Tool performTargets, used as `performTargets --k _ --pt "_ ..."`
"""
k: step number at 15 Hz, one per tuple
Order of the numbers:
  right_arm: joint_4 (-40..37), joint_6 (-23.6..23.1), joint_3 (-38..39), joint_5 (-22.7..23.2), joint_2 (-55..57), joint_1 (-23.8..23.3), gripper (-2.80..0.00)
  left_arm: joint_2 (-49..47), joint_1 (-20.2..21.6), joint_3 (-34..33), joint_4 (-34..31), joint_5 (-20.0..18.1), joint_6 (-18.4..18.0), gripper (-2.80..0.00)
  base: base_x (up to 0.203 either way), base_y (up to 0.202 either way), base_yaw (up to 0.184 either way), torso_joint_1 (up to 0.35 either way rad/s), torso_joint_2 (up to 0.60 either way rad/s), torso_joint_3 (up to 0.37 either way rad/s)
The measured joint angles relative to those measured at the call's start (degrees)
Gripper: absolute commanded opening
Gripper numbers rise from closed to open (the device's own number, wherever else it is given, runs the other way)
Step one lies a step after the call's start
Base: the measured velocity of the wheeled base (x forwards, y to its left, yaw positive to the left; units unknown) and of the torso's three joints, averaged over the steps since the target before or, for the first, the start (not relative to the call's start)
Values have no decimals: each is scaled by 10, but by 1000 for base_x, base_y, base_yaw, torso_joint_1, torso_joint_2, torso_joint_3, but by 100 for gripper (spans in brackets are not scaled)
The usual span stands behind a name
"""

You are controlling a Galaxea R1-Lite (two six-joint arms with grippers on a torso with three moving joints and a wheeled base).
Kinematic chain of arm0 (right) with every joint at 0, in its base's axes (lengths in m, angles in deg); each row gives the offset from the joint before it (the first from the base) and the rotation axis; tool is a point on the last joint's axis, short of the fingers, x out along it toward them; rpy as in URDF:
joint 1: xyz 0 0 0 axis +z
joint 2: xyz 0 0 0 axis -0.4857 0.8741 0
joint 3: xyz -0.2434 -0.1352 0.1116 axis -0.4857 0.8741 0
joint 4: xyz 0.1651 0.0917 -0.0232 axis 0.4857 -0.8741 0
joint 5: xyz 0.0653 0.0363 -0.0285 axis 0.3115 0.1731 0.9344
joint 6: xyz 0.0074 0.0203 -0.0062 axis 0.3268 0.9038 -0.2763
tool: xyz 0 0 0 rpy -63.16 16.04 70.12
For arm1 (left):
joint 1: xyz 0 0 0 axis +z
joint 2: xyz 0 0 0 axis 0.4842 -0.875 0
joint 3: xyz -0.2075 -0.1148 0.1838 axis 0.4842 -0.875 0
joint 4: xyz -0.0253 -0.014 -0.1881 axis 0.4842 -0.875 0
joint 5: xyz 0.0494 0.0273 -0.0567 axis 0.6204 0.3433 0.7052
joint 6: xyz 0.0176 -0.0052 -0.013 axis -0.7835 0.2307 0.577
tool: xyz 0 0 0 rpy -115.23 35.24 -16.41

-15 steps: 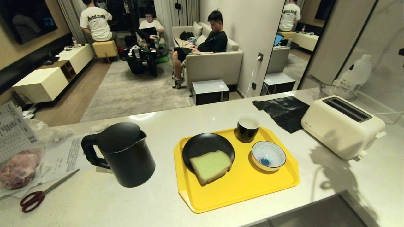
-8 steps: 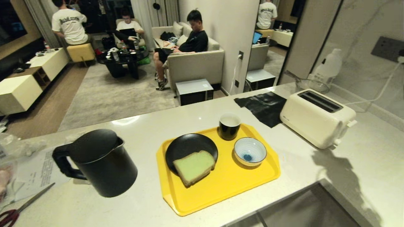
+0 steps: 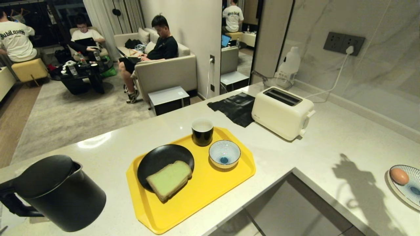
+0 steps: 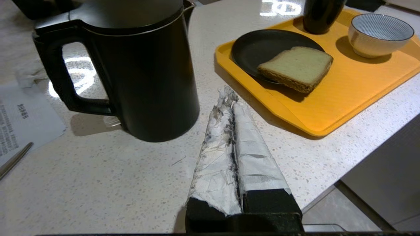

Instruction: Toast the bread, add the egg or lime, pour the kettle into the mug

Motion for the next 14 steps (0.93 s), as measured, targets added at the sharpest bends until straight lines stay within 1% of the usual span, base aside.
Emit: performTargets --k 10,14 --pt "4 0 19 0 -2 -1 -280 0 0 0 0 0 0 -280 0 0 0 0 0 0" --pt "82 0 59 7 1 -8 -280 0 0 0 0 0 0 -280 0 0 0 0 0 0"
